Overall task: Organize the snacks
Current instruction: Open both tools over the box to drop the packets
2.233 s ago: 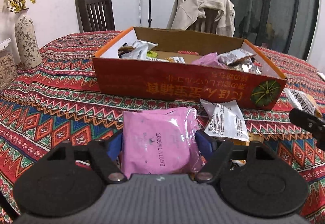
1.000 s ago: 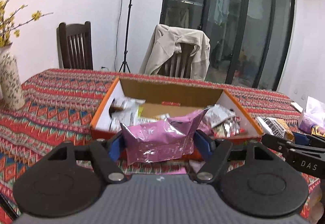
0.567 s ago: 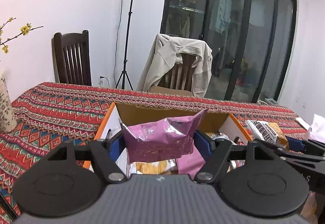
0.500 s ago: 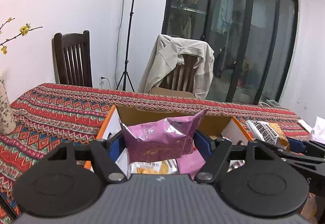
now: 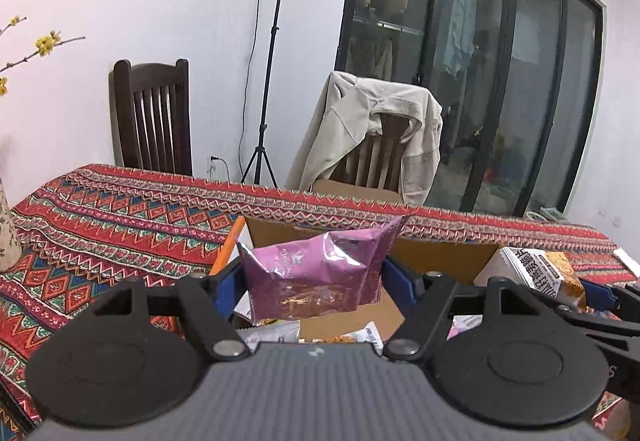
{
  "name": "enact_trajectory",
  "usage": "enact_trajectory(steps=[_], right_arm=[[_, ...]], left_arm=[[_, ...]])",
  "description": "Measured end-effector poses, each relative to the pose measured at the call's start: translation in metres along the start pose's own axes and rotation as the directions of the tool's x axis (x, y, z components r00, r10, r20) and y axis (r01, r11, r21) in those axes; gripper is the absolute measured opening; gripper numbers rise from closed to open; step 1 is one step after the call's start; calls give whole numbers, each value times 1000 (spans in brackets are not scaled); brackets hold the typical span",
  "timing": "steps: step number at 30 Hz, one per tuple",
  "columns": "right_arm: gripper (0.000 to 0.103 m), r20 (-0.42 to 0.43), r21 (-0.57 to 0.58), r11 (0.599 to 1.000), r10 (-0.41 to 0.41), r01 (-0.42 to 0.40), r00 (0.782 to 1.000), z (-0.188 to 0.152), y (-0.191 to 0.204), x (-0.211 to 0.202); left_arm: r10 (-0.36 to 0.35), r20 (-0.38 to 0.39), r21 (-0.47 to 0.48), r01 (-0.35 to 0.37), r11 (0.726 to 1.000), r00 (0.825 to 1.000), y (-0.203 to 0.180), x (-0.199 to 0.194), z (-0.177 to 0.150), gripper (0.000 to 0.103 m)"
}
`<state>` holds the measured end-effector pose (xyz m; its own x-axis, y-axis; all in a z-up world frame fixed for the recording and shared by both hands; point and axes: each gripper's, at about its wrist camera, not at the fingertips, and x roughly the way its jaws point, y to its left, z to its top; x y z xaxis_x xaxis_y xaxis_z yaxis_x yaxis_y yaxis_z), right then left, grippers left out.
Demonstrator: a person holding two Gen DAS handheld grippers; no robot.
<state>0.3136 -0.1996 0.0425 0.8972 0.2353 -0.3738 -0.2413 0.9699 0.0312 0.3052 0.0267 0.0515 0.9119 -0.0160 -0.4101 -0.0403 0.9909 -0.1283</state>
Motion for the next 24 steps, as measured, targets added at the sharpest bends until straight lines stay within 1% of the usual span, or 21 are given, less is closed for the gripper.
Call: enact_trajectory(steps=[4,6,7,8,9,10,11,12,14,18,24], right_arm=[[62,-27,-4,1000,13,-13,1000,-5,0,9],[64,-43,1,1000,30,-30,999,-8,-2,11],[68,-49,4,999,36,-35,998,-8,-3,11],[72,-53,9,999,45,-44,998,-8,-4,12],[75,-56,14,999,50,-50,997,-9,-4,11],[85,-56,17,999,49,-48,997,-9,-5,11],[97,-52,16,999,45,-44,998,-9,-5,9],[102,-48,13,999,42,-42,998,-10,-5,8],[103,-41,11,999,37,-37,998,-10,-6,5],[103,-41,19,999,27,-26,999,-12,-8,3],[103,-32,27,999,21,-20,999,-12,-10,-1]], left_arm=[[8,-14,14,-8,1000,1000,2,5,-6,75],[11,-12,7,-11,1000,1000,3,5,-7,76],[13,-7,2,-13,1000,1000,4,3,-7,79],[8,2,-3,-8,1000,1000,6,2,-7,85],[6,15,-9,-6,1000,1000,6,-1,-7,96],[10,27,-16,-10,1000,1000,7,-3,-6,103],[17,47,-26,-16,1000,999,8,-6,-7,103],[16,54,-27,-14,1000,998,7,-7,-7,103],[-1,55,-27,3,1000,999,6,-8,-7,103],[7,61,-23,-6,1000,998,6,-9,-6,103],[2,73,-36,1,999,997,6,-12,-5,103]])
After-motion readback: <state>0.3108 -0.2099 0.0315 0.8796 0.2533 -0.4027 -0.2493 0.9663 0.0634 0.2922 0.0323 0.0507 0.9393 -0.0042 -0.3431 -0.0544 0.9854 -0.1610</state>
